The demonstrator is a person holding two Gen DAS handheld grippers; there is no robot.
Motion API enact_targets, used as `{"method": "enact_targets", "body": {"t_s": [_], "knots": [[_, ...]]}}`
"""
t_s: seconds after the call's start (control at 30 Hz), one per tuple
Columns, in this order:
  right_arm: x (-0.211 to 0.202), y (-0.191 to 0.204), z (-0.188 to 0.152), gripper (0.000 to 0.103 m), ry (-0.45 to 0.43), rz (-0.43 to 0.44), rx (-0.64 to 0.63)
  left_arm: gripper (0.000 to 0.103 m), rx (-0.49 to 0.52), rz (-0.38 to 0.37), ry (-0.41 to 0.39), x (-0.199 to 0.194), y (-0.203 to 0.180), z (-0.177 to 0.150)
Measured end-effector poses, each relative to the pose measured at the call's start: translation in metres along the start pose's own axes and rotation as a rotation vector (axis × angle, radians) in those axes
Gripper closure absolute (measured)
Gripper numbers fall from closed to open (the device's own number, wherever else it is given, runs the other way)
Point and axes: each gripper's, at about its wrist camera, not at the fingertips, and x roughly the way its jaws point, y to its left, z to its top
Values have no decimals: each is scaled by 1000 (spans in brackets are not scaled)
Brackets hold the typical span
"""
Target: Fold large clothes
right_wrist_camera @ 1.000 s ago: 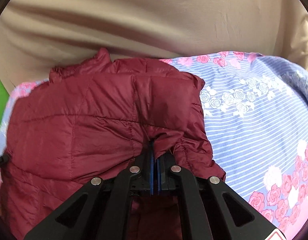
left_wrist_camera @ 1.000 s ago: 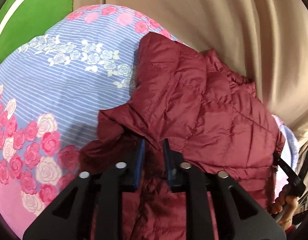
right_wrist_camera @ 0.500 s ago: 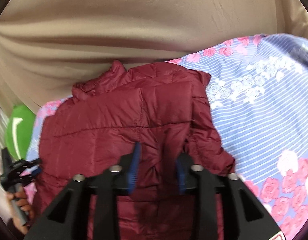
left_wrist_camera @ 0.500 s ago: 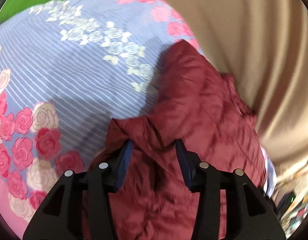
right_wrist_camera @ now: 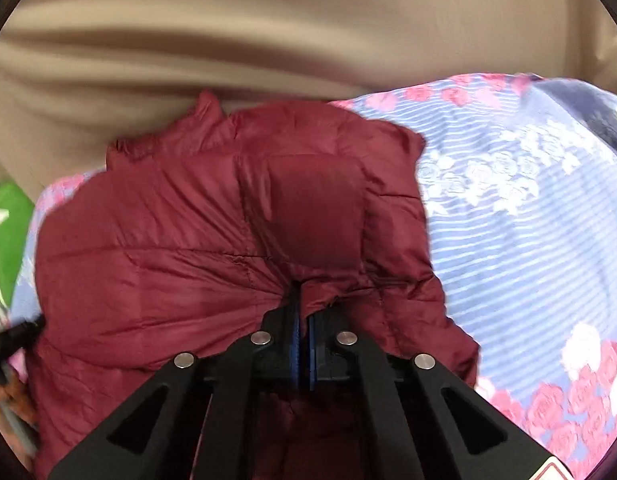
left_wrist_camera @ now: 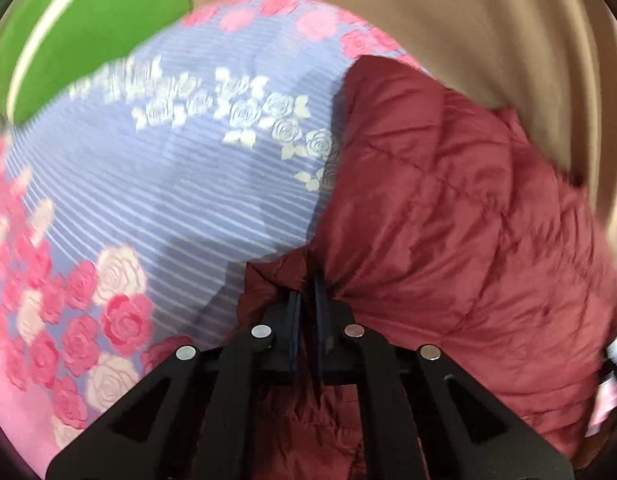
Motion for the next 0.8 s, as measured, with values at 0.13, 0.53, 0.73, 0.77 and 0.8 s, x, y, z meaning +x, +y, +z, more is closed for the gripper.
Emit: {"method": "enact_targets", "body": {"t_s": [0.13, 0.53, 0.73, 0.77, 0.8], "knots": [[-38, -1, 6, 85, -107, -65, 104, 98, 29, 39, -25, 0, -6, -4], [2, 195, -44, 93, 6, 182, -428, 98, 49, 52, -29, 3, -9, -6], [-4, 96, -31, 102, -25, 88, -306, 98, 64, 65, -28, 3, -12, -7], [-8, 74, -26, 101, -37, 53, -264, 98, 66, 66, -27, 3, -12, -7], [-13, 41, -19, 102, -51, 8, -204, 98, 67, 67, -27, 3, -13, -7]]}}
